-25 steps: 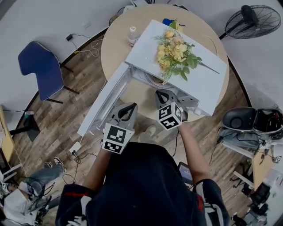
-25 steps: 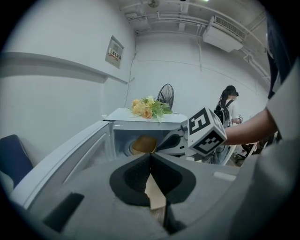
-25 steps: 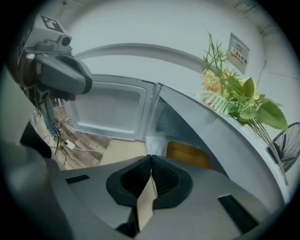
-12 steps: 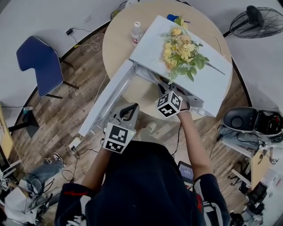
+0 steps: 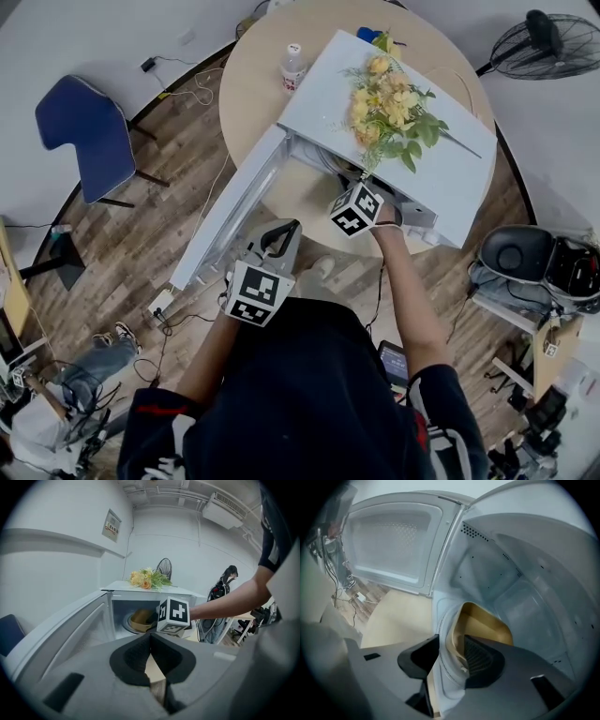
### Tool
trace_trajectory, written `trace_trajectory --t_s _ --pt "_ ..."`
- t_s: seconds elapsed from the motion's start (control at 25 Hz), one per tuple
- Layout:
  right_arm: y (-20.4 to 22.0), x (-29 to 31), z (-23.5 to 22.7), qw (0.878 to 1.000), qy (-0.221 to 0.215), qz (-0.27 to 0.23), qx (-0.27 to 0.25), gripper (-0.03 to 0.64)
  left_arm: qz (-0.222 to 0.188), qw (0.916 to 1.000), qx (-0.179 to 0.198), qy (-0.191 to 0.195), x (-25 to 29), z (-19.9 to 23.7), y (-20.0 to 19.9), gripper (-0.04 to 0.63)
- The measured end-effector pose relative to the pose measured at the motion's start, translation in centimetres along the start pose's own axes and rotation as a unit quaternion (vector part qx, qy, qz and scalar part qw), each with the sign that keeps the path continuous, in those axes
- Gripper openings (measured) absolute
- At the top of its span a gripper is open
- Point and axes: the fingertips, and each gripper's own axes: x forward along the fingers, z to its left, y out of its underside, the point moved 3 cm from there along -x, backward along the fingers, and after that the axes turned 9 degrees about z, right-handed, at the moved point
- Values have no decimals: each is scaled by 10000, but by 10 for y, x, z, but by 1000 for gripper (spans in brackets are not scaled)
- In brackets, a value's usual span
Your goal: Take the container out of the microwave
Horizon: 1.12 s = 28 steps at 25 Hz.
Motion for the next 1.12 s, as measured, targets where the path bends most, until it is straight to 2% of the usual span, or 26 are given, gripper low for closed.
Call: trace_trajectory --t_s 0.12,0.24,0.92,1.12 --pt "0 1 0 9999 109 49 -73 131 11 10000 -13 -17 -1 3 1 14" --pt "-3 -2 -1 9996 234 44 -145 71 -7 10000 -16 -38 -4 6 -1 14" --pt "-3 -28 25 9984 -40 -51 -569 41 -192 9997 168 12 -7 -1 -15 14" --pt "-3 -45 40 9981 -299 -127 -518 35 -259 9994 242 -21 -14 -3 -17 14"
